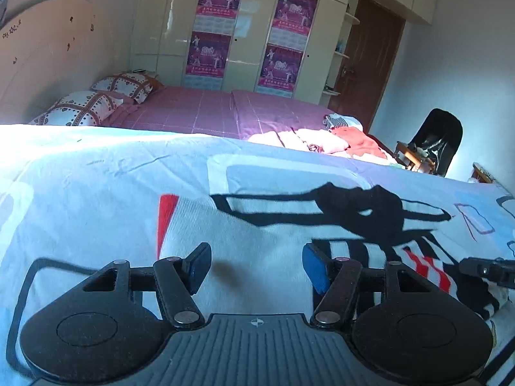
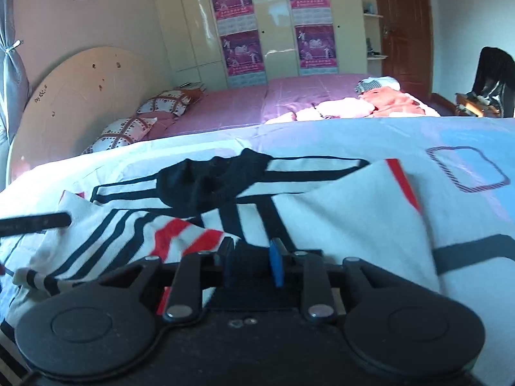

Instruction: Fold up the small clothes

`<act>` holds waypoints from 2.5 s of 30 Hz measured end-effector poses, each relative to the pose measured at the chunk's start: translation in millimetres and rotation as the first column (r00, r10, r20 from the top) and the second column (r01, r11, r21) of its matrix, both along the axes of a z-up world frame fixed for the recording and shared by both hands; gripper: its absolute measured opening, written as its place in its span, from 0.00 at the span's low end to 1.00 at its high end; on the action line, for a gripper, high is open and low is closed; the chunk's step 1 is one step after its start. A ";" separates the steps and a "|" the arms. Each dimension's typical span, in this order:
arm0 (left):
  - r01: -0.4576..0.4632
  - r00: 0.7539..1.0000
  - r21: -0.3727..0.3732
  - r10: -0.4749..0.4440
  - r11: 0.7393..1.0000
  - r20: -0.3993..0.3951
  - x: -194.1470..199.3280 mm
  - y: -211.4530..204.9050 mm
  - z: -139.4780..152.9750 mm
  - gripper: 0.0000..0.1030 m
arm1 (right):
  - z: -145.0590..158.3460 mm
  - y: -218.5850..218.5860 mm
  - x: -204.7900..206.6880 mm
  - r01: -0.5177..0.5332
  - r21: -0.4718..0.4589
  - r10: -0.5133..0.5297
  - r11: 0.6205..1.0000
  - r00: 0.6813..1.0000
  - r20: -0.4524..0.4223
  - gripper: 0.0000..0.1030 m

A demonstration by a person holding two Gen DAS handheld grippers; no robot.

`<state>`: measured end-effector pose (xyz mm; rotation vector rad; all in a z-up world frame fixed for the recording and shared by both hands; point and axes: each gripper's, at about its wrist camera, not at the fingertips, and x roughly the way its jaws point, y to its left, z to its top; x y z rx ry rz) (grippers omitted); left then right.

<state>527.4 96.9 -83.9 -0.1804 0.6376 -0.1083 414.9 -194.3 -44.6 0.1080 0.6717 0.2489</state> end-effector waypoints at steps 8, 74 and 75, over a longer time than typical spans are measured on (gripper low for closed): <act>-0.011 0.999 0.055 0.013 0.998 -0.042 23.1 10.3 -8.5 0.61 | -10.4 -5.1 14.6 0.038 -0.069 -0.039 0.997 0.999 -0.012 0.24; -0.122 0.979 0.176 0.147 0.977 -0.140 -232.7 -44.0 -1.3 0.68 | 16.9 -129.0 -141.2 -0.061 0.132 0.070 0.989 0.995 -0.067 0.36; -0.112 0.980 0.150 0.134 0.982 -0.150 -246.0 -40.5 -2.7 0.68 | 14.4 -137.7 -158.2 -0.037 0.144 0.049 0.989 0.995 -0.082 0.36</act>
